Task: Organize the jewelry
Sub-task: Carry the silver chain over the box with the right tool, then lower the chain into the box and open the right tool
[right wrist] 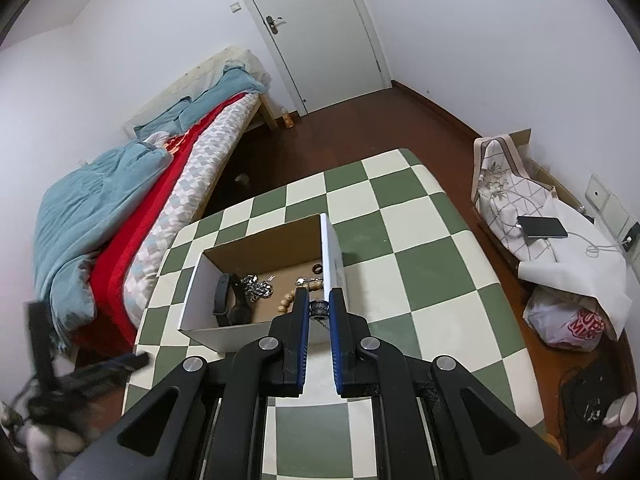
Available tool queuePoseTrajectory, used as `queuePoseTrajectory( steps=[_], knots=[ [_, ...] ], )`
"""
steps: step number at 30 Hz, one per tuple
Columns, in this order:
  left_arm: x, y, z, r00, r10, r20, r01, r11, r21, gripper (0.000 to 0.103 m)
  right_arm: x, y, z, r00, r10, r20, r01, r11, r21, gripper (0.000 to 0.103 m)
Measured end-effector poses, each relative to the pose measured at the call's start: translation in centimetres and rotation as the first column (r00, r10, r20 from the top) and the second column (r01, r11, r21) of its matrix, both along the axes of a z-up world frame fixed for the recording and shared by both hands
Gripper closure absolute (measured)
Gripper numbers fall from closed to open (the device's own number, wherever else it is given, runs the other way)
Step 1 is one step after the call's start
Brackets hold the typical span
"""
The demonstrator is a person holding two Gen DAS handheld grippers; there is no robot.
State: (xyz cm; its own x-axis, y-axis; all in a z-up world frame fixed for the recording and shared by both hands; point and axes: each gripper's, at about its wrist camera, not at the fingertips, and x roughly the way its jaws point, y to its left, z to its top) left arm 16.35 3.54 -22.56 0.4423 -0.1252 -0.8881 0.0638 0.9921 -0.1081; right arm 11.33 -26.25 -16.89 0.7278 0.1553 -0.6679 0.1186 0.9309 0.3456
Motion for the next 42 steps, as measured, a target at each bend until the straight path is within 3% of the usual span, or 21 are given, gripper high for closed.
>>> queuePoseTrajectory(
  steps=[9, 13, 20, 29, 33, 37, 42],
  knots=[
    [1.2, -2.7, -3.5, 1.0, -0.026, -0.016, 0.027, 0.993, 0.118, 0.053, 0.3, 0.2, -1.1, 1.0, -0.006, -0.026, 0.006, 1.0, 0.001, 0.093],
    [0.8, -2.9, -3.1, 0.999, -0.033, 0.017, 0.03, 0.992, 0.125, 0.093, 0.3, 0.1, -1.2, 1.0, -0.012, -0.027, 0.012, 1.0, -0.007, 0.093],
    [-0.2, -2.3, -1.1, 0.999, -0.013, 0.045, 0.01, 0.998, 0.069, 0.094, 0.3, 0.3, 0.1, 1.0, -0.002, 0.001, 0.002, 1.0, -0.008, 0.093],
    [0.7, -3.1, 9.9, 0.979, -0.066, 0.19, 0.074, 0.997, -0.034, 0.094, 1.0, 1.1, 6.8, 0.993, 0.062, 0.1, -0.063, 0.998, 0.012, 0.093],
    [2.8, -4.1, 13.0, 0.97, -0.094, 0.223, 0.11, 0.992, -0.062, 0.094, 2.4, 1.8, 9.7, 0.987, 0.094, 0.133, -0.094, 0.996, -0.007, 0.093],
    [5.7, -5.0, 14.3, 0.973, -0.107, 0.206, 0.13, 0.986, -0.101, 0.094, 4.6, 2.7, 11.6, 0.982, 0.119, 0.146, -0.116, 0.993, -0.031, 0.093],
    [8.9, -6.0, 13.2, 0.983, -0.124, 0.136, 0.144, 0.977, -0.157, 0.094, 7.5, 3.4, 12.2, 0.983, 0.137, 0.126, -0.13, 0.99, -0.058, 0.093]
  ],
)
